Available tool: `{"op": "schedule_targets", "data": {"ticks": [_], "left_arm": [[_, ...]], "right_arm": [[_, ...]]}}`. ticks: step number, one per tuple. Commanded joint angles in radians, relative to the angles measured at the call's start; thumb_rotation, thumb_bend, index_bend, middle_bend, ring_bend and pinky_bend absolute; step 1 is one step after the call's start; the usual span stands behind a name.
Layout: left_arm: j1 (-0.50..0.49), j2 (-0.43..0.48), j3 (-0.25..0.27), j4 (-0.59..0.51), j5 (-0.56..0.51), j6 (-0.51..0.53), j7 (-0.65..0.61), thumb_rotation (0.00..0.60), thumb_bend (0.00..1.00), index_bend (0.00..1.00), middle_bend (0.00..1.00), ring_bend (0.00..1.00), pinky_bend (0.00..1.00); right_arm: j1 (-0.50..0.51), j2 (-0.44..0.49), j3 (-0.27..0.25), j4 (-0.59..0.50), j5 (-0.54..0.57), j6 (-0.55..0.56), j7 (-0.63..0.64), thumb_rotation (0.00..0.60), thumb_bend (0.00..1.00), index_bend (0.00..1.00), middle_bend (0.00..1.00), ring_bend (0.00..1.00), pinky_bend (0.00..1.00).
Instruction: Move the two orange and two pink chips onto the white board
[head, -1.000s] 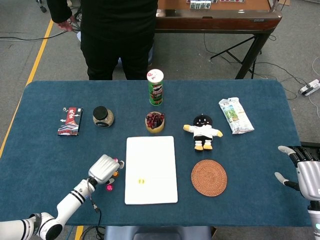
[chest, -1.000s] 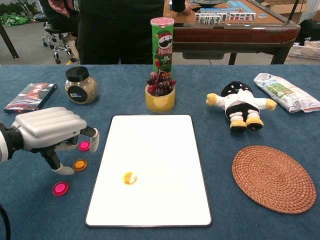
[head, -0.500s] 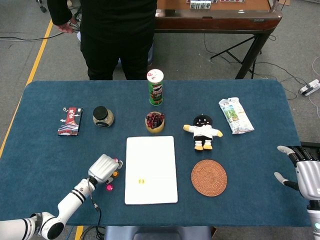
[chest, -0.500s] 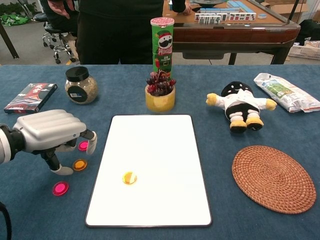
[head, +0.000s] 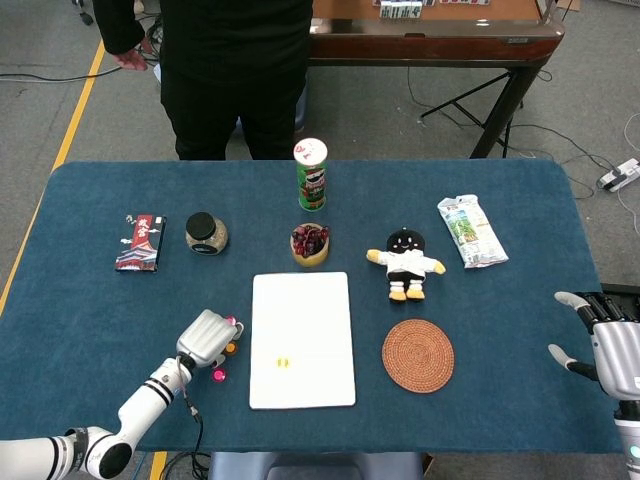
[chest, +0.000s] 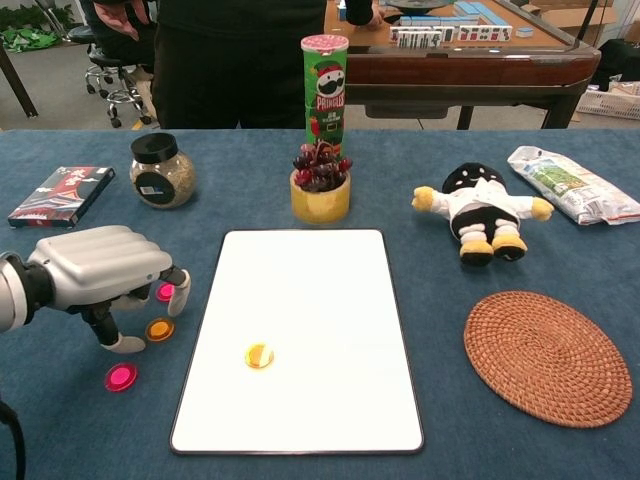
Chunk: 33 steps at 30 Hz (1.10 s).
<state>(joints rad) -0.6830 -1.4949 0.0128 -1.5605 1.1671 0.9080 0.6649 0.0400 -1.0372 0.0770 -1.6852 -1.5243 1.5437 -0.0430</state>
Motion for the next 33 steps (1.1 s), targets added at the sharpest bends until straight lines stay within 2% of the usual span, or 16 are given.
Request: {"op": "schedule_targets", "data": {"ticks": [1, 13, 21, 33], "left_arm": [[-0.001, -0.002, 0.002, 0.002, -0.006, 0.0, 0.002, 0.6, 0.24, 0.54, 1.0, 0.98, 1.0], [-0.005, -0.004, 0.01, 0.004, -0.009, 0.007, 0.001, 0.6, 0.37, 0.56, 1.0, 0.98, 1.0], [-0.008, -0.003, 0.011, -0.006, -0.011, 0.014, 0.003, 0.6, 0.38, 0.57, 1.0, 0.98, 1.0], [-0.045, 0.01, -0.039, -0.098, -0.004, 0.032, 0.005, 0.6, 0.38, 0.57, 1.0, 0.98, 1.0]], "right_arm": [[0.0, 0.0, 0.0, 0.0, 0.0, 0.0, 0.001, 0.6, 0.02, 0.28, 0.31, 0.23, 0.37], [0.002, -0.001, 0.0, 0.0, 0.004, -0.005, -0.002, 0.6, 0.02, 0.28, 0.31, 0.23, 0.37], [0.001, 0.0, 0.001, 0.0, 0.003, -0.003, 0.001, 0.6, 0.02, 0.28, 0.31, 0.23, 0.37], [0.0, 0.003, 0.002, 0.0, 0.004, 0.0, 0.008, 0.6, 0.02, 0.28, 0.31, 0.23, 0.37]]}}
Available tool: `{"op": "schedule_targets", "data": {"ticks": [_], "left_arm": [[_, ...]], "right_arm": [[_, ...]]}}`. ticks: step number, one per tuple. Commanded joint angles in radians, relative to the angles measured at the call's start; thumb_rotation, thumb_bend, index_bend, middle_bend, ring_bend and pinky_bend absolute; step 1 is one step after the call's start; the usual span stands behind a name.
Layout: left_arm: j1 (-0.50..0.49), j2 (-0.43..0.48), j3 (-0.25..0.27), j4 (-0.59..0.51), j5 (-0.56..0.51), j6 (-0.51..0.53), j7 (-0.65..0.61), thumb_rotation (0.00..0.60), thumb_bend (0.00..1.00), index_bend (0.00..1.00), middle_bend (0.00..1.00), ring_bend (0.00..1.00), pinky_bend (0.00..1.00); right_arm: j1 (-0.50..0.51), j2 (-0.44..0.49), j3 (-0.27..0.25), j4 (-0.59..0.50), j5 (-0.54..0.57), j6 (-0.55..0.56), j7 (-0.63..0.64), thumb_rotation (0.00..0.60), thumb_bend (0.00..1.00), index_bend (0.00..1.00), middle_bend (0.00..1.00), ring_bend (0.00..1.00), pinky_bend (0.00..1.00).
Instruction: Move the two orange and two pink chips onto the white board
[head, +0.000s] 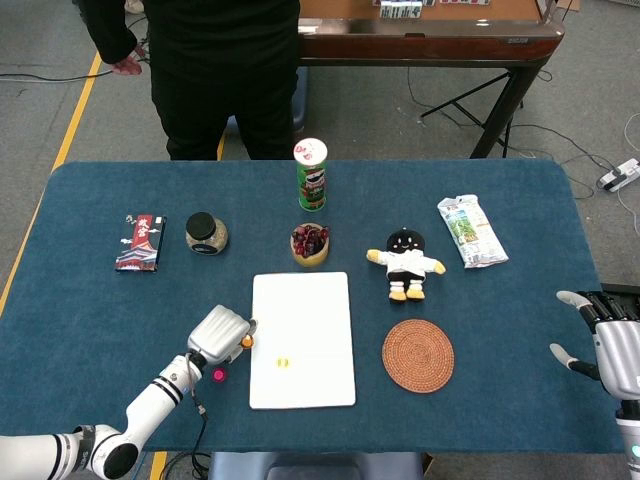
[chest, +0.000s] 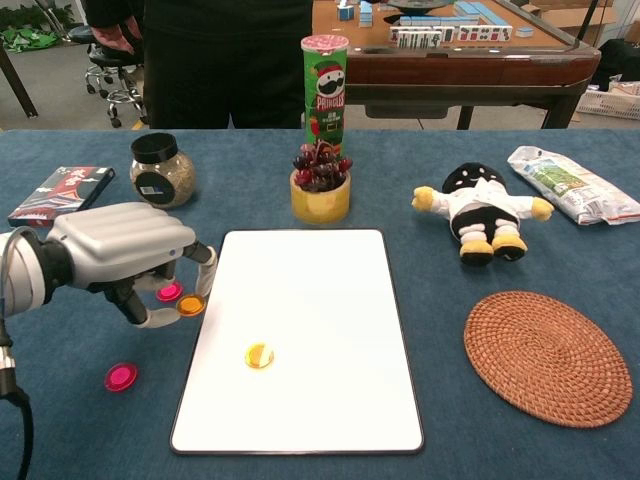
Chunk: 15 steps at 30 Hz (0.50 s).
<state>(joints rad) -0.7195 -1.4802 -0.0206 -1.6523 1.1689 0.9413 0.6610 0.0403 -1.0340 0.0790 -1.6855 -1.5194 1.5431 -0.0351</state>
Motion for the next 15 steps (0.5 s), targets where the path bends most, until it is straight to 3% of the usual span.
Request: {"op": "schedule_targets", "data": {"ticks": [1, 15], "left_arm": [[-0.013, -0.01, -0.007, -0.007, -0.011, -0.004, 0.015, 0.6, 0.38, 0.57, 1.0, 0.98, 1.0], [-0.022, -0.014, 0.019, -0.057, -0.056, -0.008, 0.042, 0.6, 0.38, 0.57, 1.0, 0.98, 1.0]], "right_arm": [[-0.001, 0.0, -0.001, 0.0, -0.001, 0.001, 0.0, 0.6, 0.02, 0.28, 0.31, 0.23, 0.37], [-0.004, 0.004, -0.001, 0.0, -0.006, 0.008, 0.011, 0.6, 0.02, 0.28, 0.31, 0.23, 0.37]]}}
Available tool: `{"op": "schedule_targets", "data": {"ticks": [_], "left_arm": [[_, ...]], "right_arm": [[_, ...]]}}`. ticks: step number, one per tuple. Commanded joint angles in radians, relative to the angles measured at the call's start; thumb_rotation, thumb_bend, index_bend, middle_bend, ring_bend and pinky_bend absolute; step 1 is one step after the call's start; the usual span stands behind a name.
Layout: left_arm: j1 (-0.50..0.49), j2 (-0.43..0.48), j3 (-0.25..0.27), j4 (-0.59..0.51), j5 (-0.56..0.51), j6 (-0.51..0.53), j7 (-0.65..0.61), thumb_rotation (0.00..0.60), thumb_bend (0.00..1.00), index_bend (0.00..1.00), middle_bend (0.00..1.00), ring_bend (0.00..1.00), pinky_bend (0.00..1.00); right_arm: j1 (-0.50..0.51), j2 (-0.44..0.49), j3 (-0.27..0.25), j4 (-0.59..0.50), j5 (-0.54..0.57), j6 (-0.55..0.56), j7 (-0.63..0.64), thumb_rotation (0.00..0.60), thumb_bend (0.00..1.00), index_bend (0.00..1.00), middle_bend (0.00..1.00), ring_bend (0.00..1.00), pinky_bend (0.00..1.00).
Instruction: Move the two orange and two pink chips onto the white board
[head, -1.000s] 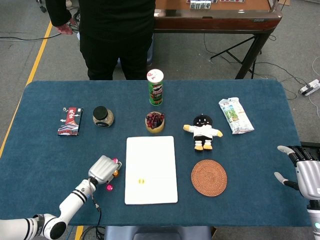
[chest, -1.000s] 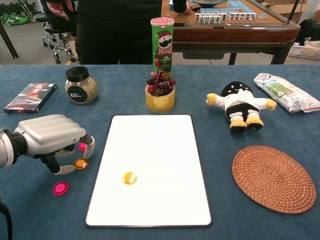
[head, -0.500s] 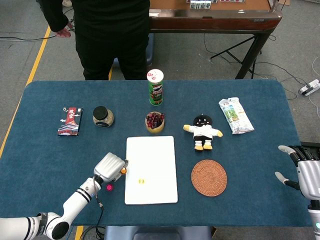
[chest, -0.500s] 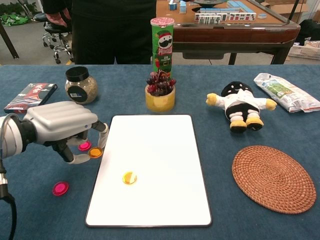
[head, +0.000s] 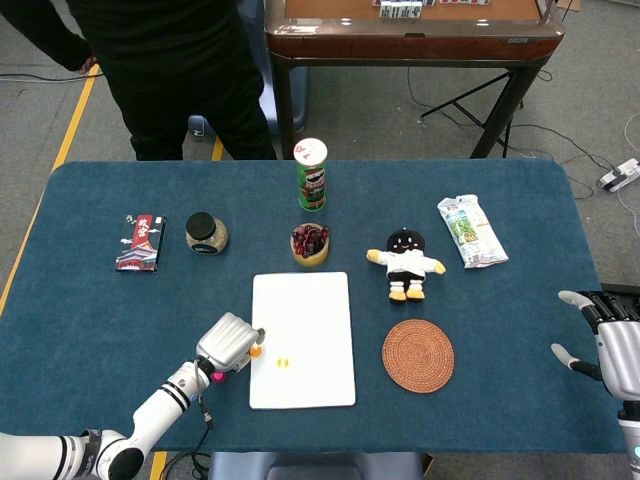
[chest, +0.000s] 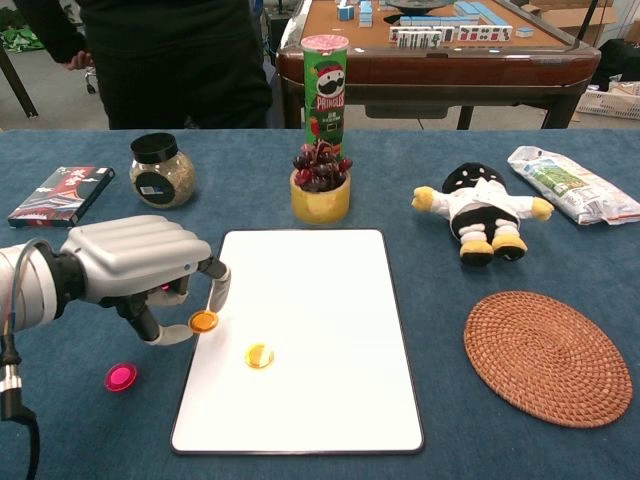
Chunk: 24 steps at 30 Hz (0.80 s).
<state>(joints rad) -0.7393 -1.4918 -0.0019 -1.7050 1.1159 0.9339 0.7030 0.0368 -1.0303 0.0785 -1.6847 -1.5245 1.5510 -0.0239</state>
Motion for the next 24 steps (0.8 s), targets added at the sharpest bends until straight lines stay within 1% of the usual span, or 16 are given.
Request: {"op": "schedule_targets", "data": {"ticks": [1, 6, 15, 17, 21, 24], "left_arm": [[-0.004, -0.005, 0.0, -0.005, -0.004, 0.0, -0.001, 0.6, 0.38, 0.57, 1.0, 0.97, 1.0], [-0.013, -0.022, -0.001, 0.0, -0.007, 0.001, 0.004, 0.6, 0.38, 0.57, 1.0, 0.97, 1.0], [-0.028, -0.051, 0.013, 0.013, -0.032, 0.002, 0.045, 0.6, 0.38, 0.56, 1.0, 0.97, 1.0], [-0.031, -0.052, 0.017, 0.016, -0.033, 0.002, 0.051, 0.6, 0.38, 0.54, 1.0, 0.97, 1.0], [-0.035, -0.042, 0.022, 0.008, -0.047, -0.004, 0.053, 0.6, 0.38, 0.46, 1.0, 0.97, 1.0], [-0.037, -0.034, 0.024, 0.001, -0.057, -0.004, 0.05, 0.6, 0.38, 0.44, 1.0, 0.97, 1.0]], "right_arm": [[-0.001, 0.0, 0.0, -0.001, -0.001, 0.001, 0.0, 0.6, 0.02, 0.28, 0.31, 0.23, 0.37], [-0.001, 0.001, 0.0, 0.0, 0.001, 0.0, 0.002, 0.6, 0.02, 0.28, 0.31, 0.23, 0.37], [-0.003, 0.005, 0.001, -0.001, 0.0, 0.006, 0.012, 0.6, 0.02, 0.28, 0.31, 0.23, 0.37], [-0.004, 0.006, 0.001, -0.001, -0.001, 0.007, 0.015, 0.6, 0.02, 0.28, 0.31, 0.23, 0.37], [-0.003, 0.007, 0.001, 0.0, -0.001, 0.005, 0.015, 0.6, 0.02, 0.28, 0.31, 0.23, 0.37], [-0.002, 0.006, 0.001, 0.0, -0.001, 0.001, 0.012, 0.6, 0.02, 0.28, 0.31, 0.23, 0.37]]}}
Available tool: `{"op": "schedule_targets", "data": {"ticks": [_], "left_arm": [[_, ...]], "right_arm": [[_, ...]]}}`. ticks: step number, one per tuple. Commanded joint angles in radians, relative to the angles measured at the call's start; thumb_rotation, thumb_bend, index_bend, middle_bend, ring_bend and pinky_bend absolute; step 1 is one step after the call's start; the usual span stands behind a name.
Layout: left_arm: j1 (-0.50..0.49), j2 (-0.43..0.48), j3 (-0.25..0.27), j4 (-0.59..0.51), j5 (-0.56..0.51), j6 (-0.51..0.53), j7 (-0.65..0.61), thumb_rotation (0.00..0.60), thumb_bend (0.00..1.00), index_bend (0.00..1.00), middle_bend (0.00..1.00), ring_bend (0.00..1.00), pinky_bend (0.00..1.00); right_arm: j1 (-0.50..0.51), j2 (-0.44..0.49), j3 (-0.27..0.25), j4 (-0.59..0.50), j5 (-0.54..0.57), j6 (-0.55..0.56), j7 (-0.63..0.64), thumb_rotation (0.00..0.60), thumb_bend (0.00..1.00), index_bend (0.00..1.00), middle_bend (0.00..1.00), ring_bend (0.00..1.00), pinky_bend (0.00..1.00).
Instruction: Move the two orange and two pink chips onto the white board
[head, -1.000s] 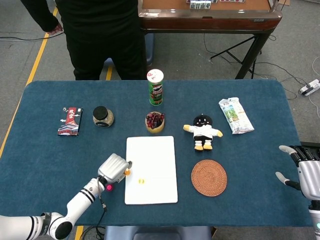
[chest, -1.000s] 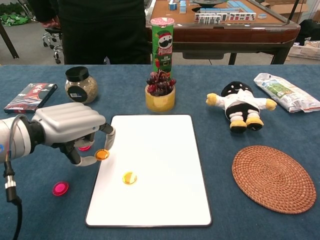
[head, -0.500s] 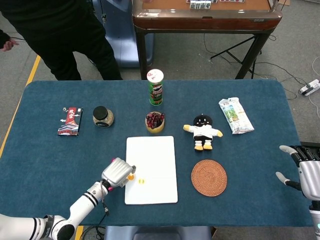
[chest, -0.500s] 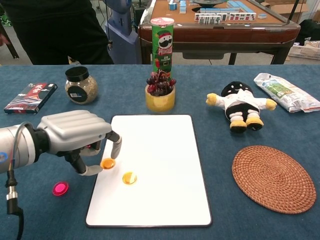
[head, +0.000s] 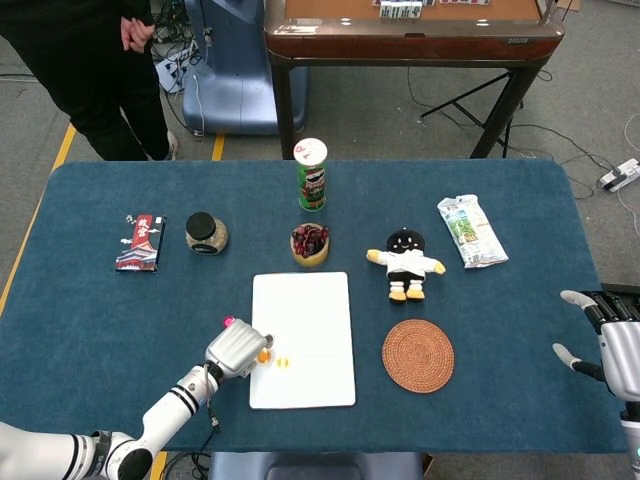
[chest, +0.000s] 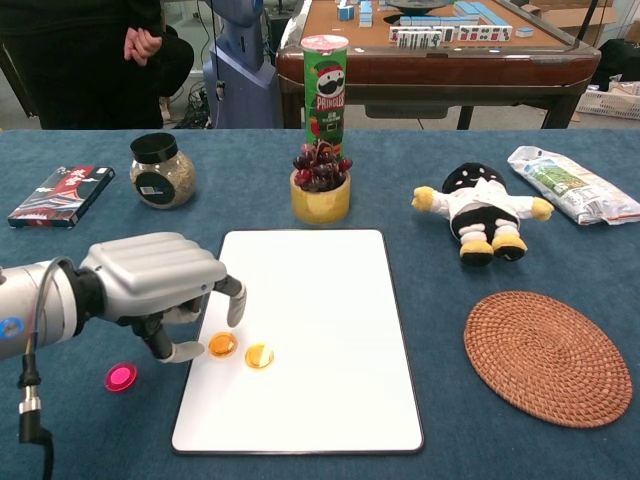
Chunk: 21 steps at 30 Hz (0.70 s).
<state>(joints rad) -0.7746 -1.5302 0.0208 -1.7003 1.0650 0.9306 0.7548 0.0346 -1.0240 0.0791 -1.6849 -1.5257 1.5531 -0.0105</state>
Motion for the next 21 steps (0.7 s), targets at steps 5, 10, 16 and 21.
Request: {"op": "schedule_targets", "data": {"ticks": [5, 10, 16, 21], "left_arm": [[-0.002, 0.015, 0.006, -0.016, -0.009, 0.01, 0.001, 0.6, 0.38, 0.42, 1.0, 0.97, 1.0], [0.011, 0.044, 0.017, -0.051, 0.008, 0.043, 0.002, 0.6, 0.38, 0.43, 1.0, 0.97, 1.0], [0.034, 0.1, 0.057, -0.086, 0.041, 0.071, 0.011, 0.6, 0.38, 0.46, 1.0, 0.97, 1.0], [0.055, 0.142, 0.084, -0.112, 0.064, 0.092, 0.011, 0.6, 0.38, 0.46, 1.0, 0.97, 1.0]], "right_arm": [[0.0, -0.002, 0.0, -0.002, 0.0, 0.001, -0.004, 0.6, 0.02, 0.28, 0.31, 0.23, 0.37], [0.0, -0.002, -0.001, -0.002, -0.003, 0.001, -0.006, 0.6, 0.02, 0.28, 0.31, 0.23, 0.37], [0.001, -0.003, -0.002, -0.002, -0.004, -0.001, -0.01, 0.6, 0.02, 0.28, 0.31, 0.23, 0.37], [0.002, -0.005, -0.002, -0.002, -0.005, -0.002, -0.016, 0.6, 0.02, 0.28, 0.31, 0.23, 0.37]]}}
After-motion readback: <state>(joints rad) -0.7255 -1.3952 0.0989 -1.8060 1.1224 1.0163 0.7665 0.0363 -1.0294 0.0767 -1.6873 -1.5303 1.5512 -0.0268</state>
